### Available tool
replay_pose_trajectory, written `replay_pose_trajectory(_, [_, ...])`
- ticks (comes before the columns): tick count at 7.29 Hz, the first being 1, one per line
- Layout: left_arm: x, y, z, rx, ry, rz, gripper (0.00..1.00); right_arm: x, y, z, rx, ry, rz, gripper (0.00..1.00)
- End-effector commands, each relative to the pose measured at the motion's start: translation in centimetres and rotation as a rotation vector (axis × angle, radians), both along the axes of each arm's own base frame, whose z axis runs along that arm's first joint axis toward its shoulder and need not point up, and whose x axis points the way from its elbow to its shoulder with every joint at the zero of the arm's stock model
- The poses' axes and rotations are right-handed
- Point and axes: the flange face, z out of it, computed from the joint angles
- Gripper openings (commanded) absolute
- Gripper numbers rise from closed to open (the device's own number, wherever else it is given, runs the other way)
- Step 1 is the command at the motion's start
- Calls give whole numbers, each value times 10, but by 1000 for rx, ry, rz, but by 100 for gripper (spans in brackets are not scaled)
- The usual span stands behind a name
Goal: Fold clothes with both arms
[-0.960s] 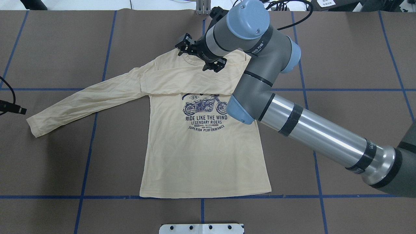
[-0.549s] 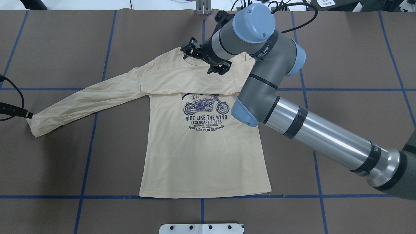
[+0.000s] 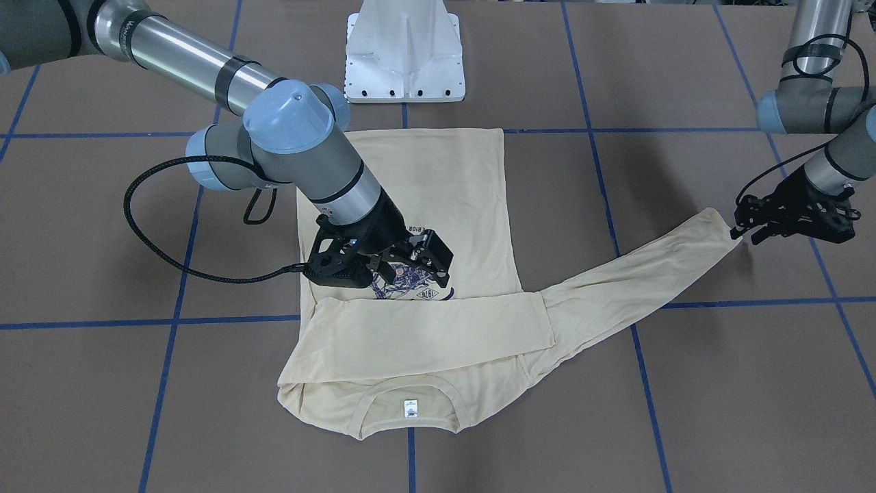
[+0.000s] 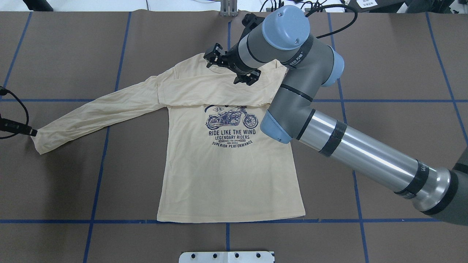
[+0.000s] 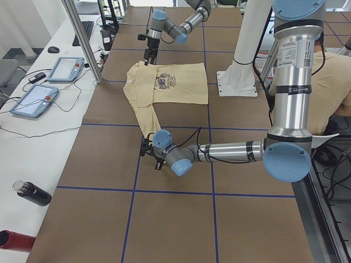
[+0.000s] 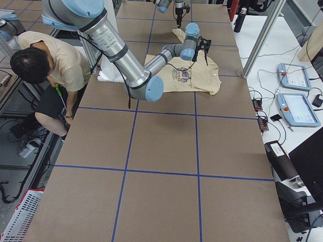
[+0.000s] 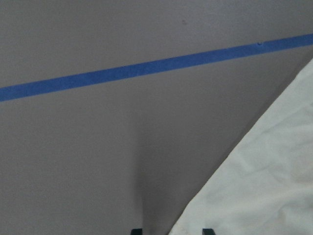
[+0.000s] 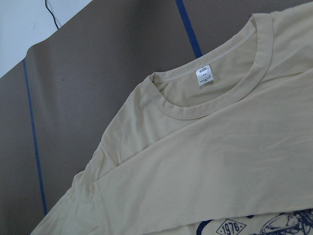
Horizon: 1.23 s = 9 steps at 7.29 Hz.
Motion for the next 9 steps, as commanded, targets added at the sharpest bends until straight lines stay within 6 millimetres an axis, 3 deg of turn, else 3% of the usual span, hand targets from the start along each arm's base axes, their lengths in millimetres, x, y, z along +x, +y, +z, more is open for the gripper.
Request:
replay_pose_trajectory(1, [5,3,2,-4,-1,12,44,0,0,-2,-1,-1,1,100])
replay_pose_trajectory(3, [9,5,2,-3,-1,22,44,0,0,-2,-1,-1,1,100])
replay_pose_trajectory(5, [9,5,2,-4,0,22,0,0,0,-3,0,-3,3,100])
replay_pose_trajectory(7, [9,6,-13,8,31,36,0,12,-7,-1,-9,-10,-7,100])
replay_pose_trajectory(8, [17,6,-55,-11,123,78,0,47,-18,18,-43,-25,-53,100])
replay_pose_trajectory(9, [34,-16,-112,-135,218,18,0,103,-14,61,-33,-24,-86,100])
